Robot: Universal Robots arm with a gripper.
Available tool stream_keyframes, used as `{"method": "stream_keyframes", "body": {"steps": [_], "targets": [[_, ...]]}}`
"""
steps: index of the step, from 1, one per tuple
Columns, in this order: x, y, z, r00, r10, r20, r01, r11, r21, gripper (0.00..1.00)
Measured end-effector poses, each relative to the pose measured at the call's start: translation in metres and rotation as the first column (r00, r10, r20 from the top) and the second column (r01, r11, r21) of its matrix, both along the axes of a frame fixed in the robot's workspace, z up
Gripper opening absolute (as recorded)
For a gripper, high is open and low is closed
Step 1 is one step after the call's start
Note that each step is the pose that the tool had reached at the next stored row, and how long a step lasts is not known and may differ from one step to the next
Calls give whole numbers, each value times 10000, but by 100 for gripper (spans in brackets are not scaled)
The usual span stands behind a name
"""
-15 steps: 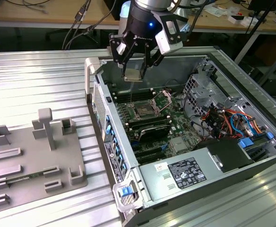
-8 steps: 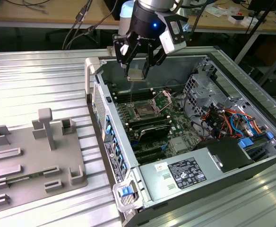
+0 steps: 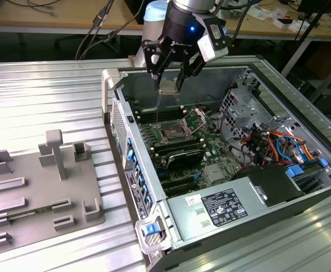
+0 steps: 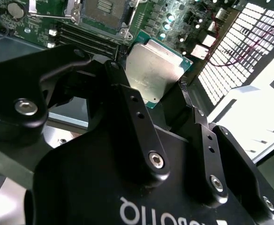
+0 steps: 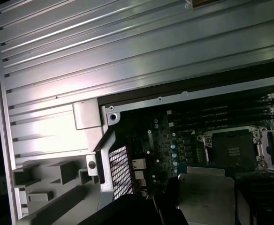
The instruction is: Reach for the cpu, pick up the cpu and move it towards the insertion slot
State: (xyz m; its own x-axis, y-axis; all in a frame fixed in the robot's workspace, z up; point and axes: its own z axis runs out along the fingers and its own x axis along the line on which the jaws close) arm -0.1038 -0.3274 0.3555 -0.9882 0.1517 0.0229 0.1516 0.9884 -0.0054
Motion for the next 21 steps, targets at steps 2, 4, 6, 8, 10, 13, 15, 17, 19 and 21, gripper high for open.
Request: {"method": "stream_keyframes", "body": {"steps": [2,4,6,8,10,13,15,17,19,21], "targets": [[52,31,-7,10000,5,-1,-5,10000,-18,55],[102,60,-12,10000,12,-1,-12,10000,-24,55],[145,79,-14,10000,32,0,-32,10000,-25,55],[183,87,-14,9999,112,0,-112,9999,-24,55],[204,90,-14,9998,196,-1,-196,9998,-24,55],[217,95,-9,9995,306,-1,-306,9995,-24,55],[218,101,3,9994,341,0,-341,9994,-23,55],[219,110,28,9992,393,0,-393,9992,-24,55],[218,111,37,9988,481,0,-481,9988,-23,55],[218,111,42,9976,691,0,-691,9976,-23,55]]}}
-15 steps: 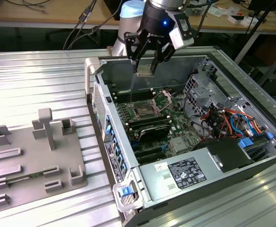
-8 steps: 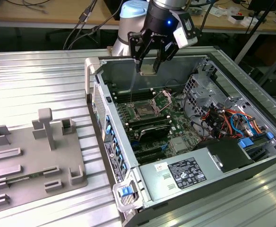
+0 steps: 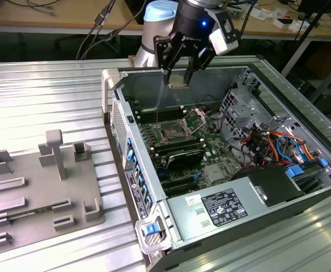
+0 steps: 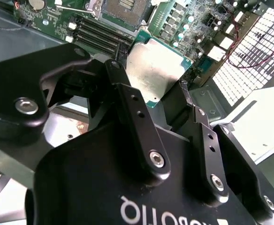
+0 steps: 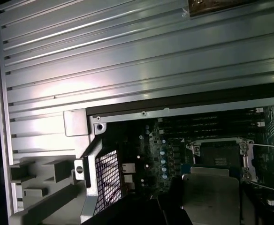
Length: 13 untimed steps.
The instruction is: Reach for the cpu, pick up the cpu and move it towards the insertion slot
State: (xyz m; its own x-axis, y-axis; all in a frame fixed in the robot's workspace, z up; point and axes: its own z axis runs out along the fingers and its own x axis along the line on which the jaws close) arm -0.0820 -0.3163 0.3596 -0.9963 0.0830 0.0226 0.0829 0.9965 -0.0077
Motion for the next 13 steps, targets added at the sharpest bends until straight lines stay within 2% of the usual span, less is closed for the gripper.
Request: {"method": "stream_keyframes", "body": {"steps": [3,5,13], "targets": [[1,0,4,9999,164,-1,-164,9999,-1,55],[34,0,7,9998,177,0,-177,9998,-1,55],[38,0,57,9998,180,0,-180,9998,-1,55]]}}
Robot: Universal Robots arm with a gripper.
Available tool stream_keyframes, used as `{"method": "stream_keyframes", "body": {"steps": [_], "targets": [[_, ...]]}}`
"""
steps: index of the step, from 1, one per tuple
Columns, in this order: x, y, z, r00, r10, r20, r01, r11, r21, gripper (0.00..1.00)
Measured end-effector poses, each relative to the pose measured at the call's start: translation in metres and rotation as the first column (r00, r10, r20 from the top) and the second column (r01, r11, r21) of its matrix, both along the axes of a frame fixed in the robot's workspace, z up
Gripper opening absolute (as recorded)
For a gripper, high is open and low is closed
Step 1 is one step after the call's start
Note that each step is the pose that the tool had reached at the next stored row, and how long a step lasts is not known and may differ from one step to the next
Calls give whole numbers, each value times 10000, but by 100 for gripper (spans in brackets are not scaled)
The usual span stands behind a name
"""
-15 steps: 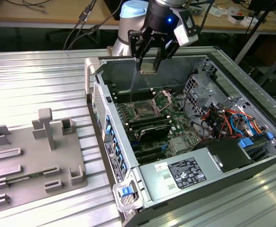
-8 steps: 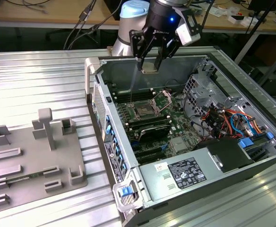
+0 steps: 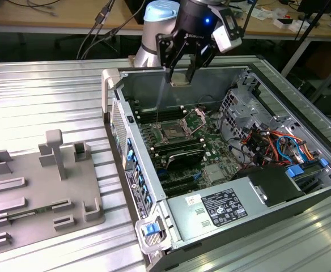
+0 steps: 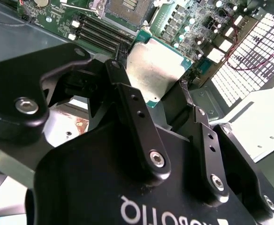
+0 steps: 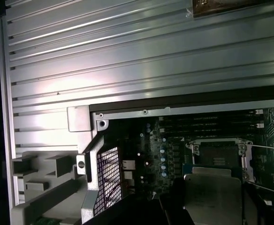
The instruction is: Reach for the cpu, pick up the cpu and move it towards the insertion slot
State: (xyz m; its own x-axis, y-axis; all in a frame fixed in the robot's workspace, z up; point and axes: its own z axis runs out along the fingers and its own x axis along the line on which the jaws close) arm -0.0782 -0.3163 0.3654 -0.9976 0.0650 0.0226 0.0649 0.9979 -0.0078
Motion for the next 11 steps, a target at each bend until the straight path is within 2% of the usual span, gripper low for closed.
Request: {"method": "stream_keyframes", "body": {"steps": [5,11], "targets": [[0,0,29,10000,0,1,0,10000,1,55],[0,0,30,10000,0,-1,0,10000,3,55]]}}
